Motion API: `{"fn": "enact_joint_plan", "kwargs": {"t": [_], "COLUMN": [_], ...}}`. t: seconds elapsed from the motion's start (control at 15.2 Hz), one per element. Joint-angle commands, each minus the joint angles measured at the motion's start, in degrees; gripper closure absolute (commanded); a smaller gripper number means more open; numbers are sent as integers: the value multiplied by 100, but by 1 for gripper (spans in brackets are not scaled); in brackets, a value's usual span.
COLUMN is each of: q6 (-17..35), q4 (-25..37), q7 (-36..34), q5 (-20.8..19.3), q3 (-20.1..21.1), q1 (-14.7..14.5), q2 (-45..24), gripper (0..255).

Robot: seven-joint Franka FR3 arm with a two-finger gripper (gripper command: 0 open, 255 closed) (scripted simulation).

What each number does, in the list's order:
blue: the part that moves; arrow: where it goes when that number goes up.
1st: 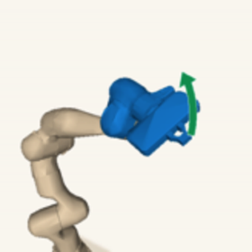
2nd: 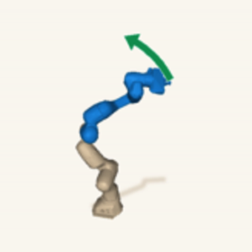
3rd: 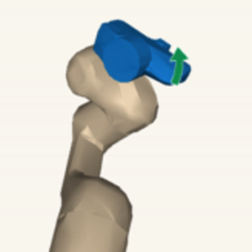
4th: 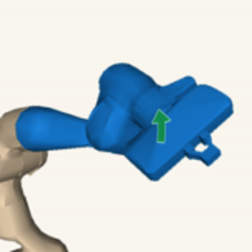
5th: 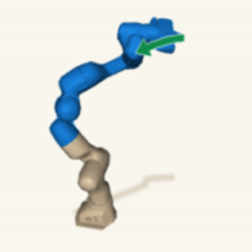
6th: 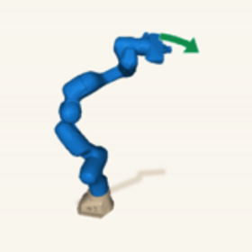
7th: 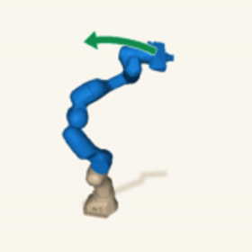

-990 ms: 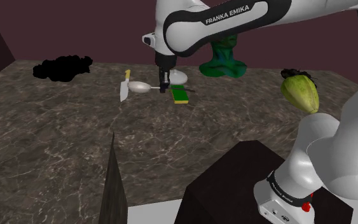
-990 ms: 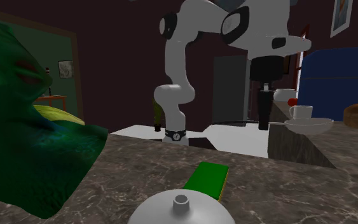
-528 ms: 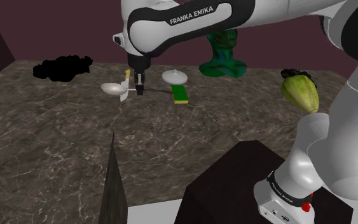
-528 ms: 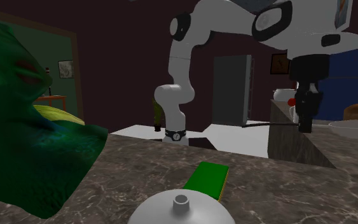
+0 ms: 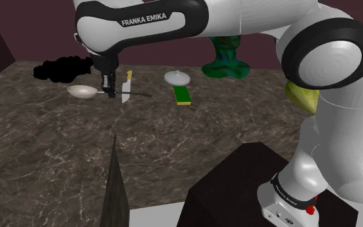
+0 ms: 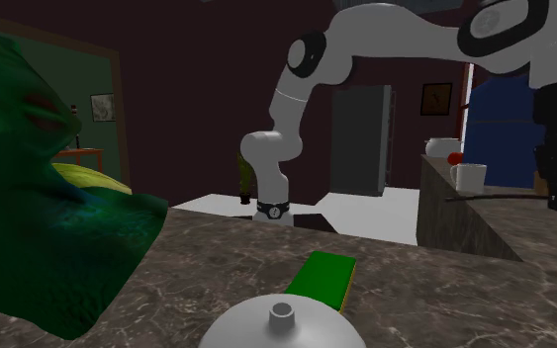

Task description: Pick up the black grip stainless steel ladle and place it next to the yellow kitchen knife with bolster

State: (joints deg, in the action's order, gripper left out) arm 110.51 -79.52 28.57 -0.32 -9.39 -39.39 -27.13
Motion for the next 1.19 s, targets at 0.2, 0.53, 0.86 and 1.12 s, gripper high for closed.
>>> {"fn": "enact_joint_plan", "kwargs": {"t": [0.2, 0.53, 0.86, 1.12], "q6": [168, 511, 839, 1091], "q4": [45, -222, -443, -590], "q7": [-40, -54, -65, -73], "q5": [20, 27, 37, 47], "q3": [20, 27, 36, 44], "q1": [-10, -13, -13, -10], "q2": [-217, -294, -402, -507], "gripper": [255, 255, 255, 255]}}
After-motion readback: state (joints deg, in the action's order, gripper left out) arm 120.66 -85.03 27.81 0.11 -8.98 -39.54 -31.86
